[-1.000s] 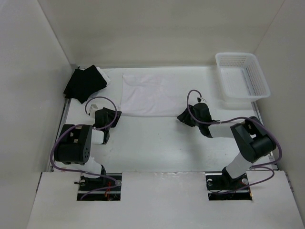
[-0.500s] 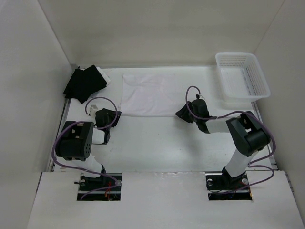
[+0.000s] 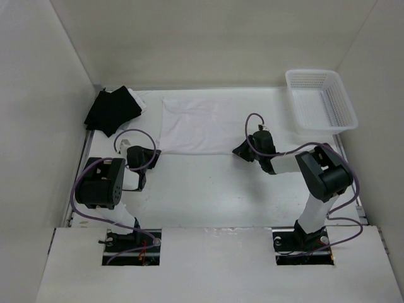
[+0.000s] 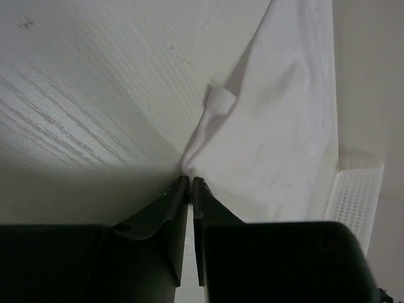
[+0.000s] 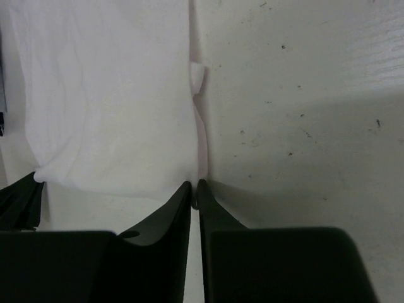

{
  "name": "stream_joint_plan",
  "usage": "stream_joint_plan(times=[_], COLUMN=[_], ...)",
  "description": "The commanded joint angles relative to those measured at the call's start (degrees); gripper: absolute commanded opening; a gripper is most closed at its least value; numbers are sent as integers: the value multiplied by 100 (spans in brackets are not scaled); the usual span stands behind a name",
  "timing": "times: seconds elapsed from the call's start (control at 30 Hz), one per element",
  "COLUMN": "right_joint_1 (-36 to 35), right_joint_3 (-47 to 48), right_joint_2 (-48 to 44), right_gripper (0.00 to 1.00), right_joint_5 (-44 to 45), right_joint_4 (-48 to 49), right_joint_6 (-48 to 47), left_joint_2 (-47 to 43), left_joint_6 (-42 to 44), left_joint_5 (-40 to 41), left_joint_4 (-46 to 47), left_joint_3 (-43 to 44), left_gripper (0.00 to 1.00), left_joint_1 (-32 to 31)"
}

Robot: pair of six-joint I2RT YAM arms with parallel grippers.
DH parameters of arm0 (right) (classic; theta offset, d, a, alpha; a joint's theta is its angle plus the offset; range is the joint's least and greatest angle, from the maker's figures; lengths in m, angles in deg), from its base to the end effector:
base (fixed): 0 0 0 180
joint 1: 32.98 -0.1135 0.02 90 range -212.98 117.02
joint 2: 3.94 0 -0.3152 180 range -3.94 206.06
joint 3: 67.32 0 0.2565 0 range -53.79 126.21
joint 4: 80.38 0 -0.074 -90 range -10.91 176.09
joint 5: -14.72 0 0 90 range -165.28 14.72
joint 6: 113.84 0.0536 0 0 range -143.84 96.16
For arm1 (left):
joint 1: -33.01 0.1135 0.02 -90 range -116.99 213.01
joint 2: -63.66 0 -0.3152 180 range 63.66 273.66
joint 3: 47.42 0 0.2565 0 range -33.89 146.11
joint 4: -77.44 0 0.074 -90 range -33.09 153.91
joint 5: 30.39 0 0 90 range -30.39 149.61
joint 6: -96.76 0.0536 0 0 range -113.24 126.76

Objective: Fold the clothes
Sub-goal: Fold the tank top

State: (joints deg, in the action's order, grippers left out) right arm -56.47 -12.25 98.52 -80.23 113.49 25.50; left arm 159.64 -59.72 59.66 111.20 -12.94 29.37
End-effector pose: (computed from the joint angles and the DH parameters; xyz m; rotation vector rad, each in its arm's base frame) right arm 0.3355 0.1509 0.1621 0.4566 2.2255 0.8032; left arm 0.2876 -0.0182 0.1422 -1.1172 1.8278 -0.7424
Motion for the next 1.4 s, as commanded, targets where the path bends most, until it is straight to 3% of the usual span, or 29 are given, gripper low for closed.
stream_joint_plan(times=[0.0,0.17,0.3,0.4,0.57,0.7,0.83,1.0,1.2,1.37], right_joint_1=[112,86,24,-134,-643,-1153,-1312,-760,225,806], right_joint_3=[205,136,-443,-804,-596,291,715,610,889,2540], right_joint_2=[90,-180,-1400,-2734,-5451,-6430,-6291,-5449,-2947,-564], right_gripper=[10,1,0,1,1,3,3,4,5,3], right_joint_5=[-67,90,337,389,1038,1733,1911,1341,163,-427], right_joint_4=[389,555,434,-170,-2401,-3809,-4111,-3532,-2162,-1922], right_joint_6=[93,-64,-311,-556,-1075,-1435,-1708,-1691,-1358,-1260], left_joint_2=[43,-307,-1552,-3264,-6447,-7321,-7086,-6024,-3592,-1156], left_joint_6=[-14,3,135,380,1127,1541,1515,1471,1445,1410], left_joint_5=[-41,-67,-102,-164,494,961,1014,996,1049,1032], left_joint_4=[237,228,-174,-1506,-4390,-5501,-5494,-4871,-3554,-2804], left_joint_3=[-12,-82,-240,-101,829,1639,1755,1588,1534,2596], left_gripper=[6,3,1,1,1,2,2,2,3,2], left_joint_1=[78,114,61,-62,-369,-694,-862,-871,-722,-423])
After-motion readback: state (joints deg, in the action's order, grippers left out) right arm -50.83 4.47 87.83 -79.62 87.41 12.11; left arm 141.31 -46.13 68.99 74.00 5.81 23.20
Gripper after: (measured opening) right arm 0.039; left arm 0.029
